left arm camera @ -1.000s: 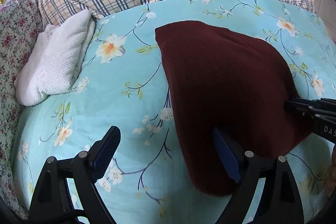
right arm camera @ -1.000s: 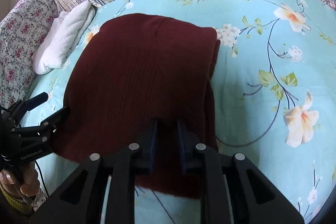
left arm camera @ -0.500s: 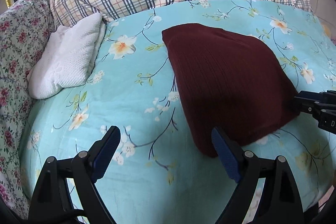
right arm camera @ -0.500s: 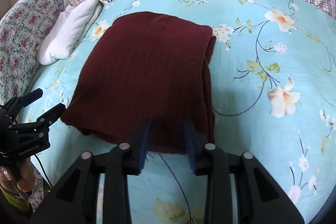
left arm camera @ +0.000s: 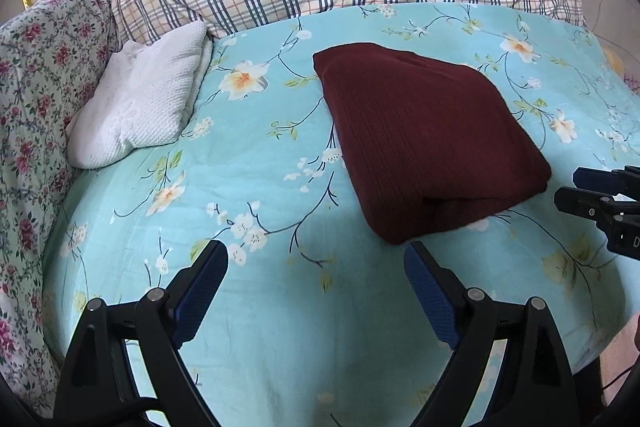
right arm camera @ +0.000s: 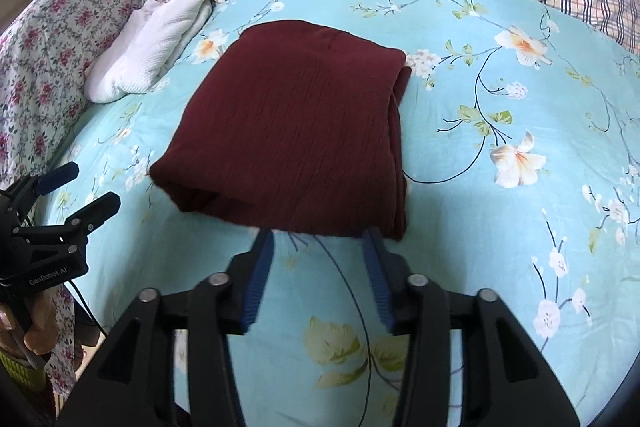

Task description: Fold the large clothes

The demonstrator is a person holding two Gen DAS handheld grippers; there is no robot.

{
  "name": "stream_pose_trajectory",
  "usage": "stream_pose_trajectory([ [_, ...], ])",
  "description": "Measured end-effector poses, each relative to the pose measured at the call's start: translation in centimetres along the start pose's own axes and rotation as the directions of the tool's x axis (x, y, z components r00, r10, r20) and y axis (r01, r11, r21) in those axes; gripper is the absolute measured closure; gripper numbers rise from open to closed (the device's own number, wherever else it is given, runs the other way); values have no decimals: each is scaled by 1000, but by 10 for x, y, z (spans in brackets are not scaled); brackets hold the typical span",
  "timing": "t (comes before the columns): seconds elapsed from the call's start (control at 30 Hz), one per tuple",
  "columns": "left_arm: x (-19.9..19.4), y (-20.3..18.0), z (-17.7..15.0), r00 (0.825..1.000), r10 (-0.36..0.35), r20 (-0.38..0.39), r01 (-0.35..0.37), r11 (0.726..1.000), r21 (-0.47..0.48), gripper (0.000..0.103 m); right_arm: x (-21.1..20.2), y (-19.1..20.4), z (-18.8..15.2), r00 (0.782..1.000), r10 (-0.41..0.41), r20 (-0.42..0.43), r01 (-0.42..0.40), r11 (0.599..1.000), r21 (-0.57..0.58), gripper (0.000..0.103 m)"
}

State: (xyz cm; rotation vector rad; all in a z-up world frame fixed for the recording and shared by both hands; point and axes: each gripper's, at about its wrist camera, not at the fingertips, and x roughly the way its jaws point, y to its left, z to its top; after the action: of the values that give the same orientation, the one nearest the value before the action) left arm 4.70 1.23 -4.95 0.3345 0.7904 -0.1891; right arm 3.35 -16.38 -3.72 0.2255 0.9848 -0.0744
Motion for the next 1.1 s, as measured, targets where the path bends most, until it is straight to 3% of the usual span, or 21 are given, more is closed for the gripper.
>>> stream_pose_trajectory([
  [0.37, -27, 1, -5, 999, 0, 35, 0, 1000, -1, 12, -25, 9, -13, 1000, -3, 30, 4, 999, -47, 31],
  [0.6, -43, 5, -3, 995, -35, 90, 36, 999, -16, 8, -39, 8, -18, 999, 8, 43, -6, 999, -51, 26],
  [0.8, -21, 10, -9, 998, -55, 33, 56, 998, -18, 8, -45, 4, -16, 999, 4, 53, -1, 999, -49, 24],
  [0.93, -6, 10, -10, 993, -118, -28, 118, 993, -6, 8, -40, -2, -15, 999, -3, 46, 5, 999, -34, 24],
  [1.1, 4, 9, -1, 996, -78, -31, 77, 997, -28, 8, -32, -5, -10, 999, -1, 33, 2, 999, -33, 24],
])
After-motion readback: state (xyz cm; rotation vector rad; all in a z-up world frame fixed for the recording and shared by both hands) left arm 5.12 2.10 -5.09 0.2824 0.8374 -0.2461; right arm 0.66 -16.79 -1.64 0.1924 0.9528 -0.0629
